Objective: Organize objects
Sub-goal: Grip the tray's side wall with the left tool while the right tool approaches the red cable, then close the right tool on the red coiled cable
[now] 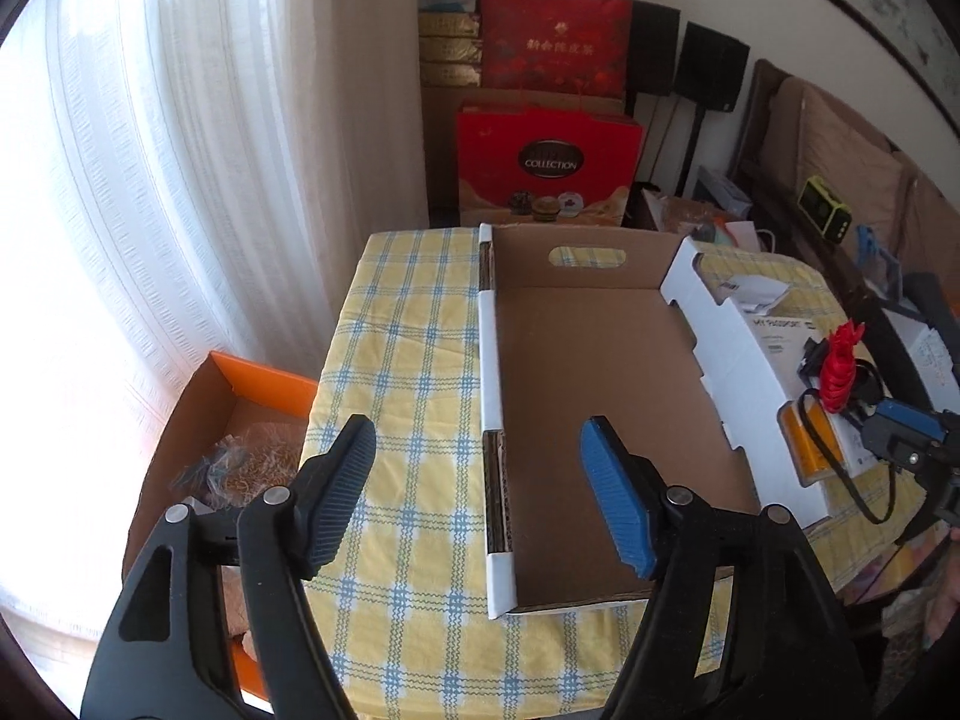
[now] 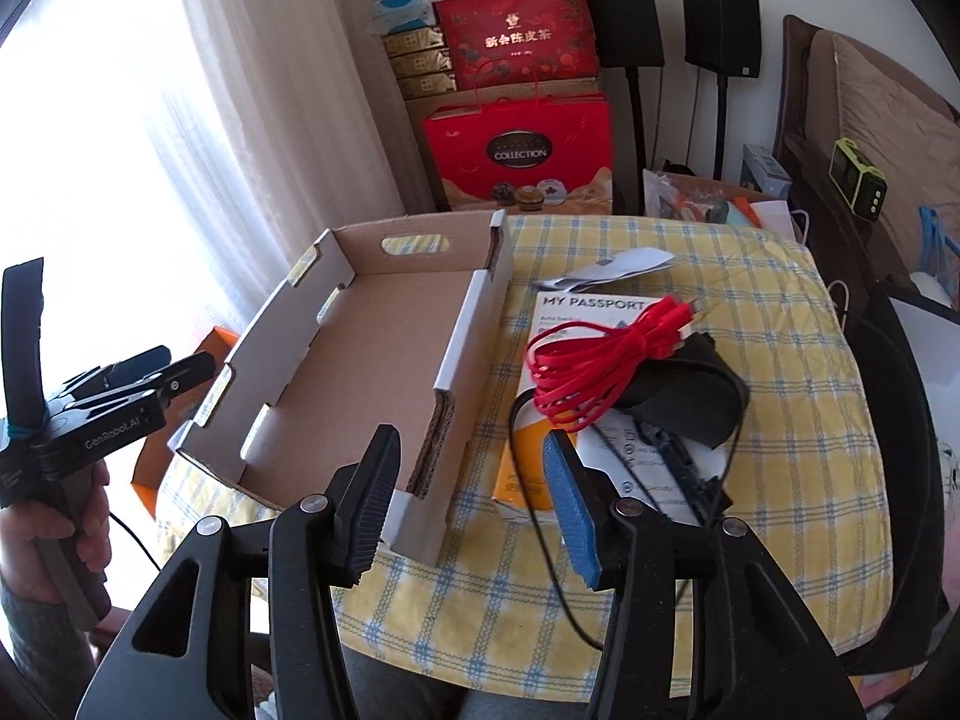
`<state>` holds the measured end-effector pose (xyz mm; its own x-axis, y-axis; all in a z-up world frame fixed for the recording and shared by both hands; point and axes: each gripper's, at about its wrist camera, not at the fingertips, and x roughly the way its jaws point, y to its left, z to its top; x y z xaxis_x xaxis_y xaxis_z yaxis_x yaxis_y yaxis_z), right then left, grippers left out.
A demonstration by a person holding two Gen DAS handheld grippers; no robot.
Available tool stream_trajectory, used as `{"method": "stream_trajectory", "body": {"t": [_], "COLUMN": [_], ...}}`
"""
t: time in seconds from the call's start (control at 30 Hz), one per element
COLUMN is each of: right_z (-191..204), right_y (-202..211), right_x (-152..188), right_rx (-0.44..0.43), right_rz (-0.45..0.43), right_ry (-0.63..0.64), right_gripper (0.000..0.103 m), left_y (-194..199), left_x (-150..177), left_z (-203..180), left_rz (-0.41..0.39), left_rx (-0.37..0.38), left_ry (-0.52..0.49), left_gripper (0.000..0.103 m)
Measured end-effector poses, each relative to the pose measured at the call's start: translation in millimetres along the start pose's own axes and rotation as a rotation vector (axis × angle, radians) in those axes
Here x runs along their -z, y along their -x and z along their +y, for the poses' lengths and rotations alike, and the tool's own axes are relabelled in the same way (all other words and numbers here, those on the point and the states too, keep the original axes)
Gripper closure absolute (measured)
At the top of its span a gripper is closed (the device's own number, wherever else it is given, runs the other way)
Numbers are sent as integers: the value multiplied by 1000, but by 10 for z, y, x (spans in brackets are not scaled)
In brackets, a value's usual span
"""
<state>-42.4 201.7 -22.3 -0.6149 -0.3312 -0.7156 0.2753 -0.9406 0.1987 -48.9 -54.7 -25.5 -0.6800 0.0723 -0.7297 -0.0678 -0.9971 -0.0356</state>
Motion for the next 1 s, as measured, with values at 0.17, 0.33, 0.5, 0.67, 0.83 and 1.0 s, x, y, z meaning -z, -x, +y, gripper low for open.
{"method": "stream_trajectory", "body": {"t": [0.17,0.33,0.5,0.67,0.83,1.0], "right_z": [-215,-438,-570,-608,-576,-532], "right_y": [237,308,253,105,-73,-235], "right_x": [-86,-152,-257,-407,-459,-484], "right_rx": [34,101,144,154,147,141], "right_rz": [-45,-53,-37,-21,4,23], "right_ry": [-29,-50,-50,-52,-65,-76], "right_gripper": [48,46,45,45,45,45], "left_y": [57,-91,-372,-525,-591,-652], "left_x": [-112,-98,-4,96,143,173], "left_z": [-151,-168,-58,-20,-9,15], "left_rz": [15,37,123,178,199,217], "left_rx": [134,69,44,61,57,56], "left_ry": [12,-4,2,-2,-5,-3], "left_gripper": [27,27,50,69,85,88]}}
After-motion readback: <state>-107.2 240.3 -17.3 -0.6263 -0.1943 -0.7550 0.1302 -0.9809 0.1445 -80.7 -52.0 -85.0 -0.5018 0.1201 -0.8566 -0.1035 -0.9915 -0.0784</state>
